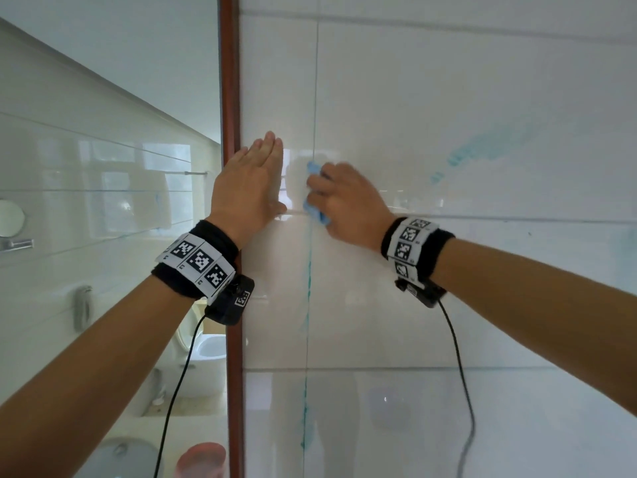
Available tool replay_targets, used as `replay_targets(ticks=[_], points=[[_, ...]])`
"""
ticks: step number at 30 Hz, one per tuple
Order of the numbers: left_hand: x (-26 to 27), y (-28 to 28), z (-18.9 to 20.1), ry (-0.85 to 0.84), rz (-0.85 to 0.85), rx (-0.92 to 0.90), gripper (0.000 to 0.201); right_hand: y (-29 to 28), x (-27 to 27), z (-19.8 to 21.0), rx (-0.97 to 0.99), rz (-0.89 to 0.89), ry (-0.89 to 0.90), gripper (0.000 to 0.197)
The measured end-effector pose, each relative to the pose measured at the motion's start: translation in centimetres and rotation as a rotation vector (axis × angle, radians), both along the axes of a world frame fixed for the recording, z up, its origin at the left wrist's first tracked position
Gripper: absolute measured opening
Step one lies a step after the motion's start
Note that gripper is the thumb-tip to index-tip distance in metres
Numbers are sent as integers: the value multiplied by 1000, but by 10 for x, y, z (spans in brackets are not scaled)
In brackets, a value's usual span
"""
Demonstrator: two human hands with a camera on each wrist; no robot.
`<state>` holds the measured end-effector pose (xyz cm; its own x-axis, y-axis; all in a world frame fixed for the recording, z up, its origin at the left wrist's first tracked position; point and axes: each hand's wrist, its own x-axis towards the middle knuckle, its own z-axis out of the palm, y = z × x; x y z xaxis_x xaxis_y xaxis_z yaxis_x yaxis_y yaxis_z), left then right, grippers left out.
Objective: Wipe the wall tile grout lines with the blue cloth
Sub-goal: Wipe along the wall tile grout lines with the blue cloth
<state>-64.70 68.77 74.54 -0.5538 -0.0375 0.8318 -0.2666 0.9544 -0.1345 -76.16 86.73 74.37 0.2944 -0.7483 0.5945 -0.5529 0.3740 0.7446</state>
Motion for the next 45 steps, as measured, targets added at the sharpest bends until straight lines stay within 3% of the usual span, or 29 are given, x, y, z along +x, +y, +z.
replay_targets(ticks=[2,3,7,9,12,14,18,24,29,32,34,37,41,45], points=[[2,2,1,-9,7,-2,111,4,-3,-2,76,-16,29,16],[2,2,2,-14,12,3,112,5,-3,9,26,6,26,18],[0,0,4,-16,28,-7,115,-2,8,92,-498,278,-260,24],[0,-2,4,-23,34,-12,115,-9,11,137,-620,359,-313,27],[0,-4,5,-20,25,-13,113,-27,8,178,-634,293,-328,22],[-1,-6,4,-10,10,-21,112,-42,4,184,-626,175,-291,15],[-4,-10,2,13,-13,-17,112,-61,3,161,-603,153,-218,13],[-12,-14,2,28,-19,-21,116,-64,-3,57,-505,291,-149,9],[-9,-13,0,30,-14,-29,114,-48,-2,-7,-276,261,-205,15],[-3,-8,3,12,-17,-28,109,-35,-8,-14,-103,219,-118,17],[1,-5,5,-13,-5,-20,111,-29,-13,7,-73,197,-64,14],[7,-2,7,-30,1,-8,111,-23,-11,71,-302,242,-93,10],[9,3,8,-29,16,-14,107,-19,1,165,-520,114,-184,23],[6,2,7,-24,16,-2,107,-29,-1,197,-592,111,-201,22]])
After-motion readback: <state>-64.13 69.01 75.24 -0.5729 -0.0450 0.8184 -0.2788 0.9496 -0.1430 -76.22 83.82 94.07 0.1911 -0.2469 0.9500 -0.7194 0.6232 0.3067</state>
